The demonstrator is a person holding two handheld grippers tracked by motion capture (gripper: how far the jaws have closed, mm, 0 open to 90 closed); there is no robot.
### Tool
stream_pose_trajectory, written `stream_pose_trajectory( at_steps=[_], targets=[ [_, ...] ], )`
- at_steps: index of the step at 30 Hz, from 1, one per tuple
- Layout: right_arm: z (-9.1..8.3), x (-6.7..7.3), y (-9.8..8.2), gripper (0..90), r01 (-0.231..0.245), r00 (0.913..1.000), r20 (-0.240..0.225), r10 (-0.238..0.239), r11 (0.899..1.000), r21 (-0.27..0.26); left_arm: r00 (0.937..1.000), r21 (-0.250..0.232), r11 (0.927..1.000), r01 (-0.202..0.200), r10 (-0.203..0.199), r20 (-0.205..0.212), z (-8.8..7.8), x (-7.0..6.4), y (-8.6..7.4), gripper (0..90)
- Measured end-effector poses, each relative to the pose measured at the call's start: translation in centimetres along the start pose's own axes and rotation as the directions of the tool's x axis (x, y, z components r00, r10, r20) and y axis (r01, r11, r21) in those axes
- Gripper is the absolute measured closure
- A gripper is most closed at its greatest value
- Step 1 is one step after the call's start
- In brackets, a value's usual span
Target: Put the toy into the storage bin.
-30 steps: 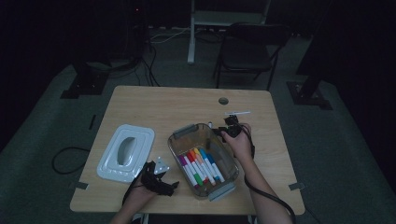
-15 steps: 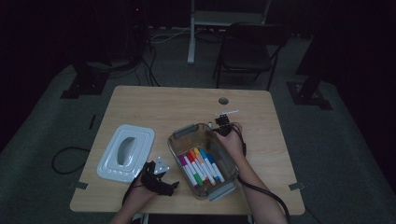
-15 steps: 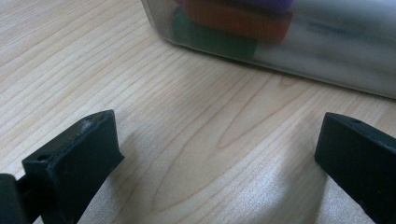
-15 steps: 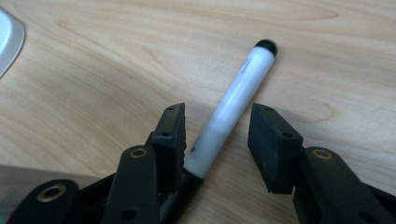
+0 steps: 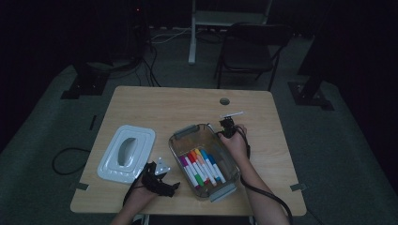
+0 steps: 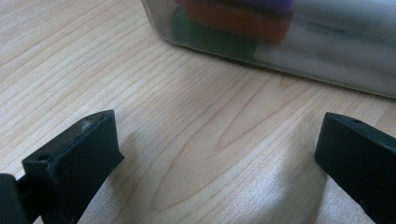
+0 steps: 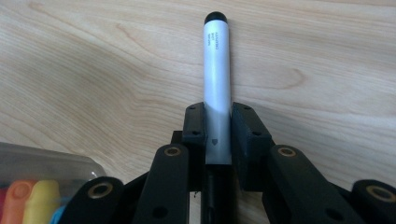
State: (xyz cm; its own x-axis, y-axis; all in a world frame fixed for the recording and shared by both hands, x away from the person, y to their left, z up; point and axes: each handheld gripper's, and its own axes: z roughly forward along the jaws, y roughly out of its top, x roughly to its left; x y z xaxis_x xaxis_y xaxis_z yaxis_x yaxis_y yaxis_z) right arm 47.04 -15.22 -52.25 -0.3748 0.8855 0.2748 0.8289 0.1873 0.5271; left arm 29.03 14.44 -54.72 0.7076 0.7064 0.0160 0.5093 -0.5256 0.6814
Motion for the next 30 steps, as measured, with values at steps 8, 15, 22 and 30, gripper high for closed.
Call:
stream_pose_trajectory(
  at_steps=[8, 15, 22, 30],
  targets=[
    [-2.4, -0.8, -0.6, 76.6, -0.041, 0.9991, -0.012, 0.041, 0.999, -0.018, 1.0000, 0.001, 1.0000, 0.001, -0.001, 0.001, 0.0, 0.0, 0.0, 0.5],
    [-4.7, -1.2, -1.5, 76.6, -0.064, 0.9979, -0.013, 0.064, 0.997, -0.033, 1.0000, 0.000, 1.0000, 0.001, -0.001, 0.001, 0.0, 0.0, 0.0, 0.5],
    [-9.0, -1.0, -2.3, 76.7, -0.084, 0.9963, -0.027, 0.081, 0.992, -0.092, 1.0000, 0.000, 1.0000, 0.000, 0.000, 0.000, 0.0, 0.0, 0.0, 0.5],
    [-13.8, 0.3, -2.3, 76.6, -0.073, 0.9956, -0.070, 0.061, 0.980, -0.183, 1.0000, 0.000, 1.0000, -0.002, 0.002, 0.000, 0.0, 0.0, 0.0, 0.5]
  ],
)
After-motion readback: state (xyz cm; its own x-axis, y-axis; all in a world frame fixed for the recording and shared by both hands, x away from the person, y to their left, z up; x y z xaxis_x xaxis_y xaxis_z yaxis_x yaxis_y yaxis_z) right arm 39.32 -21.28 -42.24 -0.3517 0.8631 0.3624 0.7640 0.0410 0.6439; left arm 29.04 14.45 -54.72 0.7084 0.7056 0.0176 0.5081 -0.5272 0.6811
